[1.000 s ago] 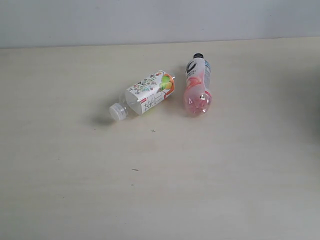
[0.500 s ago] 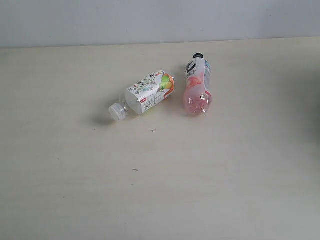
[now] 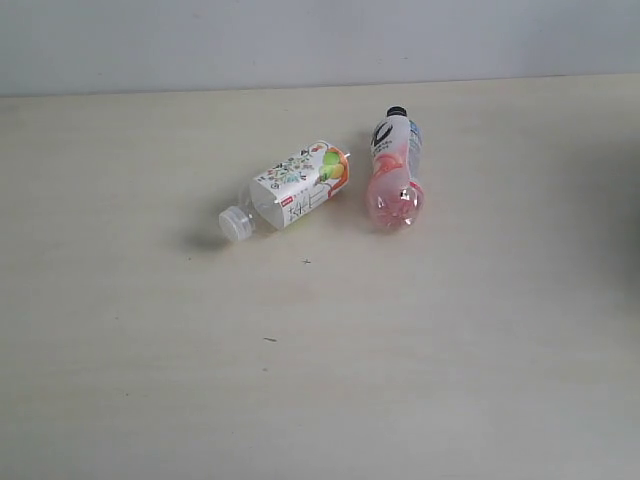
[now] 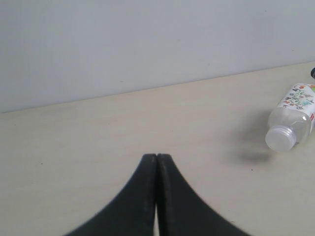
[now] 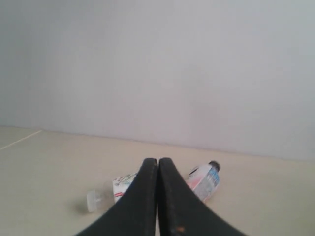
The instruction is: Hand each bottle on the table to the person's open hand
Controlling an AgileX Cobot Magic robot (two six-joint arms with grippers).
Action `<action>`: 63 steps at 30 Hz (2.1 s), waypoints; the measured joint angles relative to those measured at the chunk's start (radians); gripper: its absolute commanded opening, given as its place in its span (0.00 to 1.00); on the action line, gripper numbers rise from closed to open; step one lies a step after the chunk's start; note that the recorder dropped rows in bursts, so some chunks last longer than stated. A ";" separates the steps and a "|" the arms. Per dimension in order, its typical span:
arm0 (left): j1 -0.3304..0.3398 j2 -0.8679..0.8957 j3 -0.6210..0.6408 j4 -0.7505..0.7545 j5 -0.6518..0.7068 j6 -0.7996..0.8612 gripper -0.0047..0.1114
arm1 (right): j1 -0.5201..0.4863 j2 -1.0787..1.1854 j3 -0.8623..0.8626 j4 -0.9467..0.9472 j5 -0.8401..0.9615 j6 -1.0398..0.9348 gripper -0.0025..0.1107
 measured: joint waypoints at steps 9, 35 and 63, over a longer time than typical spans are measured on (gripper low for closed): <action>0.000 0.000 0.000 0.000 0.000 0.000 0.05 | 0.000 0.000 0.000 -0.041 0.009 0.020 0.02; 0.000 0.000 0.000 0.000 0.001 0.000 0.05 | 0.000 0.524 -0.347 -0.276 0.038 0.213 0.10; 0.000 0.000 0.000 0.000 0.001 0.002 0.05 | -0.040 2.118 -1.693 -0.369 0.792 0.364 0.69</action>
